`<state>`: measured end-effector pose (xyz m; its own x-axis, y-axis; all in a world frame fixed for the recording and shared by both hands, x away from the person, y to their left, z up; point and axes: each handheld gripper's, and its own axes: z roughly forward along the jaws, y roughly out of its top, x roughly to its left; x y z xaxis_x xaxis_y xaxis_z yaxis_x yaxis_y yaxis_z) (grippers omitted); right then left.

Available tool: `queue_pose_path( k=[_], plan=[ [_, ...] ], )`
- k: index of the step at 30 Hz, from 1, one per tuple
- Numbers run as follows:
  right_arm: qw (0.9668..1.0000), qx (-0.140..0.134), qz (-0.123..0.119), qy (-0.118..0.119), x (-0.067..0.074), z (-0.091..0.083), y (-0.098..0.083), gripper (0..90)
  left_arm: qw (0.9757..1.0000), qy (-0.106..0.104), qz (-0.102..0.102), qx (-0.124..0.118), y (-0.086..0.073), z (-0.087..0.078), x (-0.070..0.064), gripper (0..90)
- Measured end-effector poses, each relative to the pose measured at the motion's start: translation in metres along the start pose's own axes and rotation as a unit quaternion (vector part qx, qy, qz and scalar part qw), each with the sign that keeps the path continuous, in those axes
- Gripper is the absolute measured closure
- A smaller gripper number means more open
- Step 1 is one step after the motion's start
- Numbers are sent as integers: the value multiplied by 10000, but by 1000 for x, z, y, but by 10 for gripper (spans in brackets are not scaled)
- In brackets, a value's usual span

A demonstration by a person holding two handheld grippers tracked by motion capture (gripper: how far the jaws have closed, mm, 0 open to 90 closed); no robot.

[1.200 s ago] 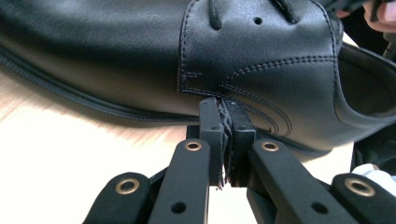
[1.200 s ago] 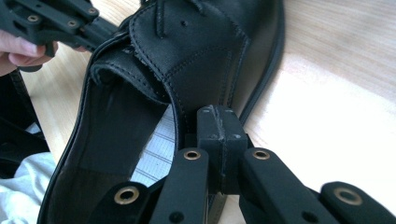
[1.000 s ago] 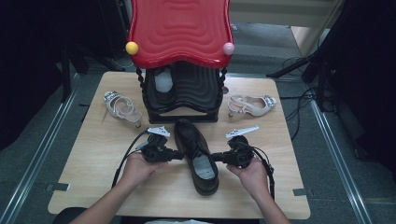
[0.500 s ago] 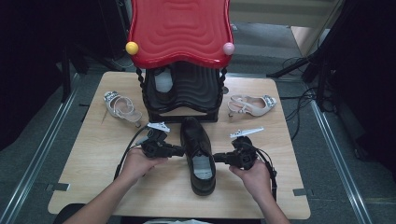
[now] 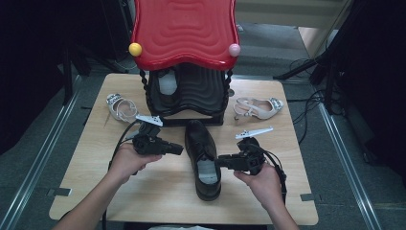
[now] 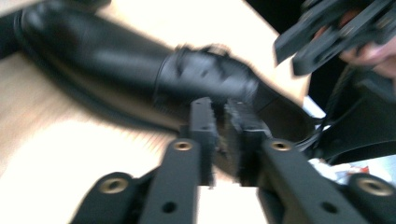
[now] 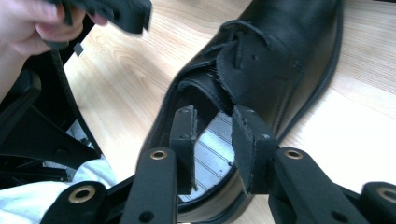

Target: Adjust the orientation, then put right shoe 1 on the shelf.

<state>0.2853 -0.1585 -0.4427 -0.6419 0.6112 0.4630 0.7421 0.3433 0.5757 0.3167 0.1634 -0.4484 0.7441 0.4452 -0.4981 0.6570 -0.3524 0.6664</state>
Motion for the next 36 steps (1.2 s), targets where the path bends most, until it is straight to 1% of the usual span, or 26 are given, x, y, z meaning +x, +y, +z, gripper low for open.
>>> queue_pose_path(
  k=[1, 3, 4, 6, 7, 9, 11, 13, 14, 15, 16, 17, 18, 20, 21, 22, 24, 25, 26, 29, 31, 32, 33, 34, 35, 36],
  plan=[
    [10000, 0, -21, 9, 2, 0, 1, 710, 10000, 33, 23, -17, 3, -2, -1, 843],
    [10000, 48, -54, 15, 5, 2, 3, 685, 9999, 88, 114, 21, 10, -7, -3, 830],
    [9999, 93, -60, 49, 6, 3, 4, 668, 9998, 141, 144, 1, 13, -10, -4, 810],
    [9997, 212, -32, 108, 11, 7, 5, 646, 9997, 154, 179, -73, 21, -16, -6, 785],
    [9995, 271, -69, 149, 13, 10, 5, 643, 9995, 200, 228, -108, 25, -19, -7, 771],
    [9991, 362, -95, 186, 18, 15, 7, 628, 9994, 239, 232, -101, 33, -23, -10, 740],
    [9985, 472, -99, 248, 22, 21, 8, 615, 9989, 263, 354, -163, 40, -28, -12, 722],
    [9981, 565, -134, 223, 26, 27, 10, 610, 9981, 291, 494, -226, 48, -32, -14, 667],
    [9977, 619, -145, 236, 28, 30, 11, 609, 9981, 291, 494, -226, 48, -32, -14, 643],
    [9972, 686, -179, 222, 30, 35, 12, 603, 9974, 332, 557, -307, 56, -36, -17, 605],
    [9969, 726, -172, 233, 31, 37, 12, 598, 9974, 313, 569, -318, 59, -37, -17, 593],
    [9970, 719, -177, 240, 32, 39, 13, 593, 9969, 328, 633, -322, 62, -38, -18, 569],
    [9967, 756, -168, 250, 33, 42, 14, 579, 9967, 338, 667, -319, 65, -39, -19, 543],
    [9966, 776, -163, 223, 34, 47, 16, 535, 9962, 358, 736, -288, 70, -42, -21, 524],
    [9966, 783, -155, 221, 35, 48, 16, 533, 9959, 376, 776, -282, 73, -42, -23, 507],
    [9965, 774, -238, 187, 35, 51, 17, 540, 9956, 395, 806, -274, 75, -43, -23, 505],
    [9961, 854, -225, 83, 37, 54, 18, 543, 9958, 341, 798, -279, 79, -45, -25, 490],
    [9957, 904, -184, 64, 37, 57, 18, 545, 9959, 317, 794, -286, 80, -45, -25, 495],
    [9955, 925, -212, 61, 37, 58, 18, 547, 9959, 339, 790, -295, 82, -47, -25, 498],
    [9948, 1013, -137, -38, 37, 65, 18, 552, 9960, 354, 765, -295, 88, -49, -24, 535],
    [9941, 1071, -135, -110, 37, 72, 18, 558, 9961, 349, 757, -287, 92, -51, -23, 580],
    [9937, 1097, -141, -176, 38, 74, 18, 558, 9960, 379, 753, -303, 94, -52, -24, 593],
    [9935, 1117, -124, -188, 38, 77, 18, 560, 9958, 368, 762, -341, 96, -53, -23, 615],
    [9931, 1154, -94, -196, 39, 80, 19, 559, 9961, 363, 727, -336, 98, -54, -22, 636],
    [9928, 1178, -109, -207, 39, 83, 19, 554, 9967, 343, 649, -340, 101, -55, -21, 638],
    [9921, 1223, -86, -265, 40, 86, 19, 565, 9970, 320, 603, -361, 103, -56, -21, 638]
  ],
)
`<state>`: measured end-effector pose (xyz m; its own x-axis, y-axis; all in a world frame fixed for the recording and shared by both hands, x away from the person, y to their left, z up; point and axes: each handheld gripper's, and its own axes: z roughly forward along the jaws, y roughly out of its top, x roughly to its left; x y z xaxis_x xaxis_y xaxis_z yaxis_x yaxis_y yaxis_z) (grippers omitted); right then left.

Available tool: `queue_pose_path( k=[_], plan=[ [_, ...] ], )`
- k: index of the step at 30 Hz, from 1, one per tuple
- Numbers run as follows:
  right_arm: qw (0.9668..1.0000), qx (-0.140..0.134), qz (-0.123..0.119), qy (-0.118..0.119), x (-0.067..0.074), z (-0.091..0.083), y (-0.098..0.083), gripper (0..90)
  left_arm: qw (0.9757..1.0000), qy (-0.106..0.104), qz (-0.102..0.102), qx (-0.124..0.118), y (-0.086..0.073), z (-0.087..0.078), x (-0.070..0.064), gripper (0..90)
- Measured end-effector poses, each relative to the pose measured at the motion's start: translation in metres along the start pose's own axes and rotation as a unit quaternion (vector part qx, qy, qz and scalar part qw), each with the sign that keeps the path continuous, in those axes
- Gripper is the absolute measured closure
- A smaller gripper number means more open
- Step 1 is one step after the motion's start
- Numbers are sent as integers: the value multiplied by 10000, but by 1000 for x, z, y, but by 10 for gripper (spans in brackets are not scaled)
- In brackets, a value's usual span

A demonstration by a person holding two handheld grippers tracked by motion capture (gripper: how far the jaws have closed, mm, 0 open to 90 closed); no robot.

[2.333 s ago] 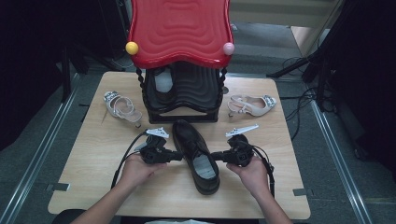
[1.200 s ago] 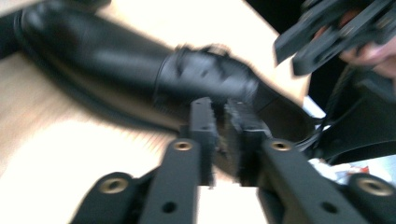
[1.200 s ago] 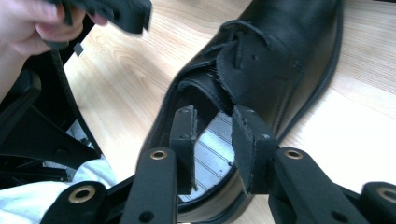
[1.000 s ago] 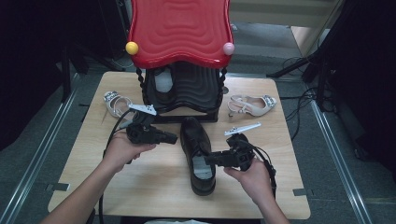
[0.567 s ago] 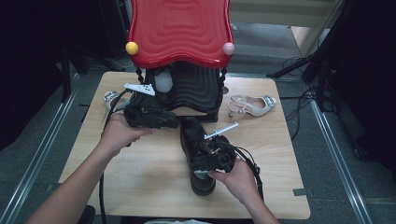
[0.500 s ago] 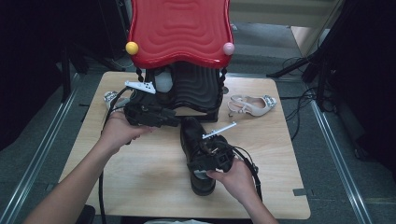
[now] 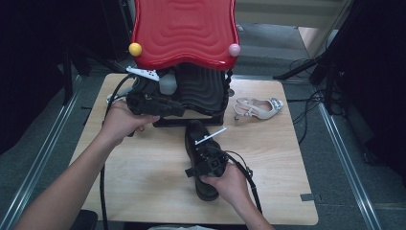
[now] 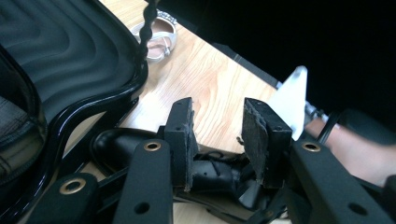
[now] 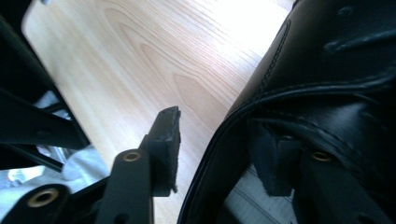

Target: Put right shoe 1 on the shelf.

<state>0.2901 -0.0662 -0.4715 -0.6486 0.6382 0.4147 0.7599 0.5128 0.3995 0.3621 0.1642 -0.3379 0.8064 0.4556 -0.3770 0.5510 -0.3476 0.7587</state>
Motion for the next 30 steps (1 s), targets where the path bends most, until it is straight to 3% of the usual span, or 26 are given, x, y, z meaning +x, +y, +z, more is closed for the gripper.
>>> queue_pose_path(
  k=[2, 6, 8, 14, 20, 23, 26, 28, 30],
  plan=[
    [9999, 104, 30, -124, 3, 5, 0, 583, 9999, 69, 71, -17, 5, -3, 1, 676],
    [9981, 165, -242, -543, 6, 15, -2, 592, 9995, 229, 202, -56, 15, -9, -1, 744],
    [9979, 181, -223, -586, 7, 15, -2, 608, 9991, 282, 311, -98, 21, -13, -4, 772],
    [9985, 162, -124, -507, 3, 13, -1, 685, 9980, 434, 426, -173, 43, -24, -3, 882],
    [9983, 213, -114, -522, -3, 3, -3, 820, 9965, 631, 454, -301, 67, -34, -1, 888],
    [9992, 186, -58, -360, -10, -2, -6, 841, 9956, 700, 490, -375, 78, -38, -1, 887],
    [9995, 116, -46, -285, -14, -9, -8, 852, 9954, 788, 464, -285, 88, -39, 0, 887],
    [9997, 58, -20, -243, -17, -15, -9, 860, 9936, 940, 590, -226, 94, -39, 0, 888],
    [9998, 0, 32, -186, -20, -23, -10, 865, 9934, 939, 611, -253, 100, -39, 2, 892]
  ],
)
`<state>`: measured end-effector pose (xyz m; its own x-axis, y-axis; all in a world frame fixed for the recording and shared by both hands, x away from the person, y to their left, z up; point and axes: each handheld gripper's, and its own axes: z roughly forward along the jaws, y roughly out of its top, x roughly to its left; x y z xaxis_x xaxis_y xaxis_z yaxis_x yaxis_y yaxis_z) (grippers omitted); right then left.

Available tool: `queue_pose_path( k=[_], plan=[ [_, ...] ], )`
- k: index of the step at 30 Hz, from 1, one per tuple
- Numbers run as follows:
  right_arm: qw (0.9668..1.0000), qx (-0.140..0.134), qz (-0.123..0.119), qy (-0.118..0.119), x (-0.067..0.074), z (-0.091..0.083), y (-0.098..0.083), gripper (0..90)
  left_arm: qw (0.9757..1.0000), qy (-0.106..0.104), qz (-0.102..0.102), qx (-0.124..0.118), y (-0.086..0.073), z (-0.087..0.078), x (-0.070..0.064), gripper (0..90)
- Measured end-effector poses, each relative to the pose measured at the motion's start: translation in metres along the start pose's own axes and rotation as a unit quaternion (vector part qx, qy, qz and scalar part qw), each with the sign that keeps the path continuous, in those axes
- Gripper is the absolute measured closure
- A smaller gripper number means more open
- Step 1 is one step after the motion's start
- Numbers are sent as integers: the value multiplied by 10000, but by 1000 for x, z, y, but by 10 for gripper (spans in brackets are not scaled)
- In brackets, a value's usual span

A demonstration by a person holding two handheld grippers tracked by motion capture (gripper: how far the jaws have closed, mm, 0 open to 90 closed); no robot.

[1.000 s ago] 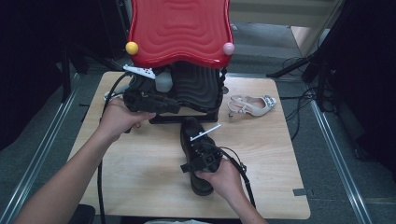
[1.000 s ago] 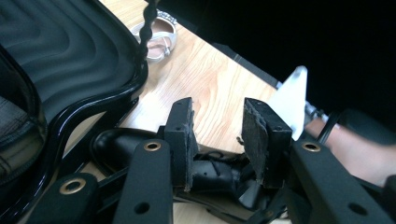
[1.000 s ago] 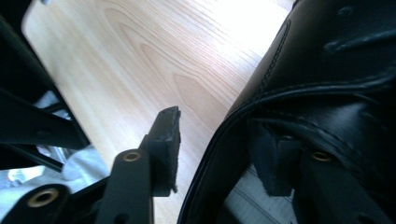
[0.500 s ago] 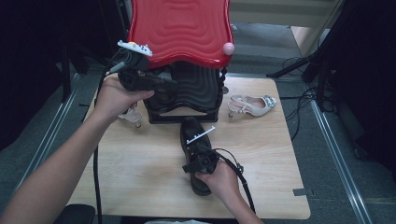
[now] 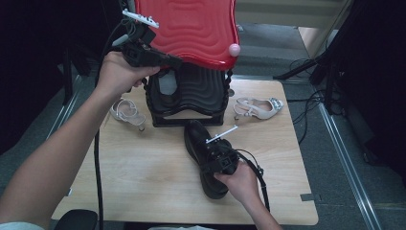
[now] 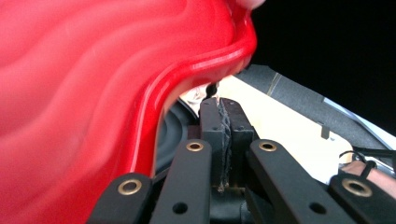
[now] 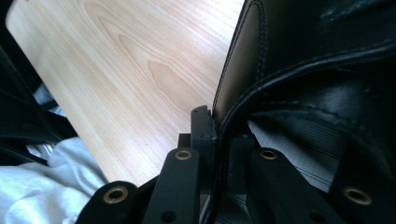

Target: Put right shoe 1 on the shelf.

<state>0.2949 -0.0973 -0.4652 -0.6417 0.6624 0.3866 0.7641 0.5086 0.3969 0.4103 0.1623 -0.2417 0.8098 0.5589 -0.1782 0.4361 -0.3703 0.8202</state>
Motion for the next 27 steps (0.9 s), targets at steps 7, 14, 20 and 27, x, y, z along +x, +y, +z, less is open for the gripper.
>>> queue_pose_path(
  k=[7, 14, 20, 27],
  plan=[
    [9992, -320, 204, 142, -14, -28, -3, 871, 9998, 122, -96, -129, 16, 2, 8, 874],
    [9988, -318, 161, 321, -15, -43, -2, 871, 9996, 226, -138, -44, 27, 9, 14, 876],
    [9989, -283, 26, 365, -7, -54, 2, 870, 9995, 227, -215, 65, 33, 16, 19, 890],
    [9978, -460, -76, 466, 4, -81, 8, 869, 9988, 375, -275, 156, 32, 20, 24, 886]
  ],
)
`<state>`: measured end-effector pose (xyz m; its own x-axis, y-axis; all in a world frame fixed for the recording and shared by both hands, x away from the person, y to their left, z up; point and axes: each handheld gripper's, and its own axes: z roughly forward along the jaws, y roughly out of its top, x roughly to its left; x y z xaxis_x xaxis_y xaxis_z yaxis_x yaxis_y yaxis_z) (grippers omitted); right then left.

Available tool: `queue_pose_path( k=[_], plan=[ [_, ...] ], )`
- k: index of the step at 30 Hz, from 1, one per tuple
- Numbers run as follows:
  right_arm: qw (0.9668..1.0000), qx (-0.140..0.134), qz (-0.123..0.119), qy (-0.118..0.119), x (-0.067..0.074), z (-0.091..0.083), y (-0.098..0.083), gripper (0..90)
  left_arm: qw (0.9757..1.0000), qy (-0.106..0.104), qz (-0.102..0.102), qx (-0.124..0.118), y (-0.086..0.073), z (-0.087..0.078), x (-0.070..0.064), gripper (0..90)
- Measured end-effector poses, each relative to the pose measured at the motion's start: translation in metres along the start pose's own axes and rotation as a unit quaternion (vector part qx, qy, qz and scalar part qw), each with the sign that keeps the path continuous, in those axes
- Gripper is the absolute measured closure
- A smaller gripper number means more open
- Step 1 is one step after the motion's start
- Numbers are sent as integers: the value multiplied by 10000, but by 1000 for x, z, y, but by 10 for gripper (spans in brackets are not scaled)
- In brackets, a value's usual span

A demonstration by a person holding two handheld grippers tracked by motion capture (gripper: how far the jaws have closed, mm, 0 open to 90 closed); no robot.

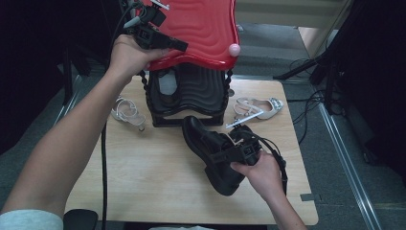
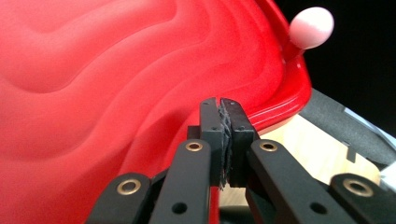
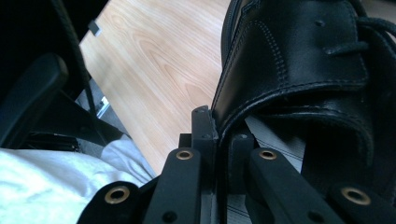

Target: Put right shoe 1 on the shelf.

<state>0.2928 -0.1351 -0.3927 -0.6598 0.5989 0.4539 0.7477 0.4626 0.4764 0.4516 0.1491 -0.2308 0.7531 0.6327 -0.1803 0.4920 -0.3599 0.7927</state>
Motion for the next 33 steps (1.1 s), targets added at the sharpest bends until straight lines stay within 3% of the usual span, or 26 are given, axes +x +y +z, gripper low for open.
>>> queue_pose_path(
  k=[9, 18, 25, 27, 30, 33],
  plan=[
    [9991, -369, -155, -153, 13, -34, 21, 868, 10000, -53, 7, -70, -4, 1, 2, 889],
    [9957, -762, -225, -466, 10, -40, 53, 867, 9999, 21, 80, -103, -6, 1, 2, 900],
    [9895, -1205, -233, -765, -2, -26, 72, 865, 9999, -16, 72, -93, -7, -1, 2, 900],
    [9859, -1328, -275, -984, -6, -21, 76, 865, 9999, -43, 114, -93, -7, -2, 3, 900],
    [9771, -1541, -342, -1429, -9, -10, 80, 864, 9999, -6, 82, -87, -7, -1, 2, 900],
    [9742, -1672, -352, -1476, -11, 3, 83, 864, 9996, 246, 105, 56, -6, 0, 2, 900]
  ],
)
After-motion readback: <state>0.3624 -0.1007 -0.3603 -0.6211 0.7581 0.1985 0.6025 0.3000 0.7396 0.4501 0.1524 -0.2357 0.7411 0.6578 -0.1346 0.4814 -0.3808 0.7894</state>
